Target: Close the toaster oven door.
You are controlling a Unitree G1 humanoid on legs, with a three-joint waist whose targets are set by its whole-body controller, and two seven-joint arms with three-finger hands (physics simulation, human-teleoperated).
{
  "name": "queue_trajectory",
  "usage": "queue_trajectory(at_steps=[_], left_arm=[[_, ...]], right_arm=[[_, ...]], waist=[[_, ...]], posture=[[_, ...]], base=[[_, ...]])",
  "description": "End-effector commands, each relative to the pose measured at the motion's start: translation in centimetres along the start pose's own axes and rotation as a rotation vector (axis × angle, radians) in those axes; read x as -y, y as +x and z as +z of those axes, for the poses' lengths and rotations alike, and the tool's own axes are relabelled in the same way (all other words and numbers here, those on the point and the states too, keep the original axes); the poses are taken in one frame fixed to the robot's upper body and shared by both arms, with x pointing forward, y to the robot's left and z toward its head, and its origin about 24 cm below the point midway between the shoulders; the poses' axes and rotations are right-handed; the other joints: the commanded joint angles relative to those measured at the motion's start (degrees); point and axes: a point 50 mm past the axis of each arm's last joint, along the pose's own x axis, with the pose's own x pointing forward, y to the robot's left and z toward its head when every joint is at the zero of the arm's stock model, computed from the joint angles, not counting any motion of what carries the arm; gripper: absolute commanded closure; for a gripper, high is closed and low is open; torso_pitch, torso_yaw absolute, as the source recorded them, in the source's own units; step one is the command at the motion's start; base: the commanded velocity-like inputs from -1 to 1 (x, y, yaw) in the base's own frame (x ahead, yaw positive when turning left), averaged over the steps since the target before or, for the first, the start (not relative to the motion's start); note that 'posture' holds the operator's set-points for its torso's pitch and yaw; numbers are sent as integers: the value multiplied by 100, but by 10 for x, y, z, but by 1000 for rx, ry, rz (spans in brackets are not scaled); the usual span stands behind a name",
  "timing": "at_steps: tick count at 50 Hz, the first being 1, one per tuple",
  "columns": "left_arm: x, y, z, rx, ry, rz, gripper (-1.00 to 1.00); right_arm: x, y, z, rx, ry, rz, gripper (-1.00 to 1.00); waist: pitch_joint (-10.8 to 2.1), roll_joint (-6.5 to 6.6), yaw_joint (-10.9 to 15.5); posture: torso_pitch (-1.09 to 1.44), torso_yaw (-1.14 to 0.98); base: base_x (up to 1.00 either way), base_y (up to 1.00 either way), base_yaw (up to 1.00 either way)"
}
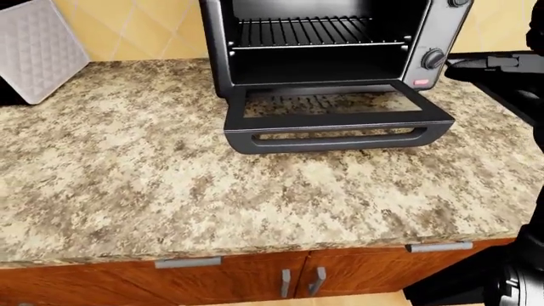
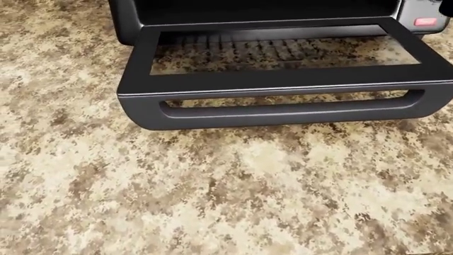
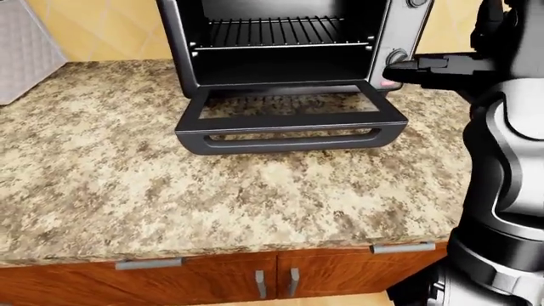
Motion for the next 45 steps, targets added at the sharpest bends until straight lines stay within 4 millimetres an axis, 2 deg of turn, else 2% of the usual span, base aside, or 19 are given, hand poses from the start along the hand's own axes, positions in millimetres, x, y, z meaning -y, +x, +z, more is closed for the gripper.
queue_trajectory(at_steps=[1, 7, 12, 24, 45], left_arm=[[1, 2, 20, 90, 36, 0, -100], [2, 2, 18, 74, 47, 5, -100], [4, 0, 20, 106, 41, -22, -100], [2, 1, 19, 80, 21, -28, -100], [1, 0, 16, 53, 17, -22, -100]], right_arm=[[8, 3, 15, 71, -31, -28, -100], [22, 15, 16, 65, -51, -82, -100], [24, 18, 17, 118, -145, -62, -100], [31, 18, 9, 86, -229, 7, -100], [40, 20, -20, 25, -337, -30, -100]], waist=[[-112, 45, -1], [-110, 57, 3], [-94, 69, 11], [-111, 73, 5], [-138, 85, 0]], posture=[[0, 0], [0, 0], [0, 0], [0, 0], [0, 0]], base=[[0, 0, 0], [0, 0, 0], [0, 0, 0], [0, 0, 0], [0, 0, 0]])
